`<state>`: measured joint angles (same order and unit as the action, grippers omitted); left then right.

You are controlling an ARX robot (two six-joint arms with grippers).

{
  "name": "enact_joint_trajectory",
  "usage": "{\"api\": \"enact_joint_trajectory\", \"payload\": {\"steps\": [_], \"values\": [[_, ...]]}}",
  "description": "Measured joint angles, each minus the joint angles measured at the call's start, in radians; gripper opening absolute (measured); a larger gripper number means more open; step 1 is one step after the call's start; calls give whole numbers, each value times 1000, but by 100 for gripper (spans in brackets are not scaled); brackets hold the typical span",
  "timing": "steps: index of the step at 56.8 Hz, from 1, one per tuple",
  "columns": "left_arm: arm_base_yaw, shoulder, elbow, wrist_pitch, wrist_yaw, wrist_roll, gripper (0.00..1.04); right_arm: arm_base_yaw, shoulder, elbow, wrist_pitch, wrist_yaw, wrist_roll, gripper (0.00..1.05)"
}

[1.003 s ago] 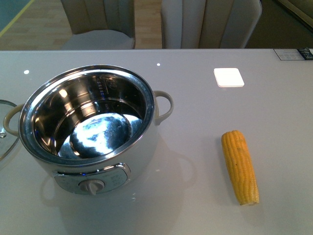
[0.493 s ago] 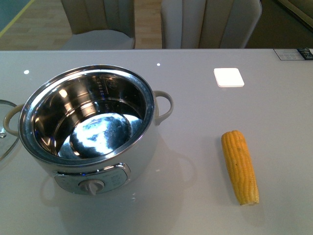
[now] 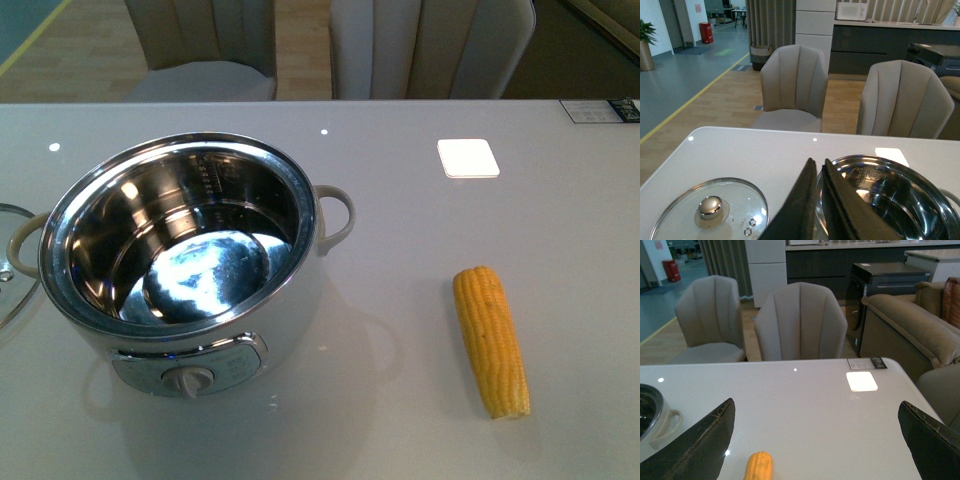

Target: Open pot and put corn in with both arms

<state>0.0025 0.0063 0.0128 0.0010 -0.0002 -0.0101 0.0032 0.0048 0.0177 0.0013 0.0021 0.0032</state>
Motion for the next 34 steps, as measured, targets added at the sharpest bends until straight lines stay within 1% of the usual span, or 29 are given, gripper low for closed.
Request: {"api": "enact_joint_trajectory", "payload": {"steps": [4,7,8,11,12,16,18,25,27,31,32,34], "values": [[0,0,0,0,0,0,23,0,0,0,0,0,0,96],[0,0,0,0,0,0,34,0,0,0,0,0,0,96],[0,0,0,0,0,0,36,0,0,0,0,0,0,96],[0,0,0,0,0,0,46,0,0,0,0,0,0,96],[0,0,0,0,0,0,48,0,0,0,0,0,0,96],[0,0,0,0,0,0,61,0,0,0,0,0,0,96],[0,0,0,0,0,0,66,0,0,0,0,0,0,96],[0,0,0,0,0,0,96,0,0,0,0,0,0,96],[0,0,0,0,0,2,99,0,0,0,0,0,0,96],[0,0,0,0,0,2,97,0,0,0,0,0,0,96],[0,0,0,0,0,2,97,5,17,8,-30,18,15,96],[0,0,0,0,0,2,98,20,63,50,-136,66,55,96]]}}
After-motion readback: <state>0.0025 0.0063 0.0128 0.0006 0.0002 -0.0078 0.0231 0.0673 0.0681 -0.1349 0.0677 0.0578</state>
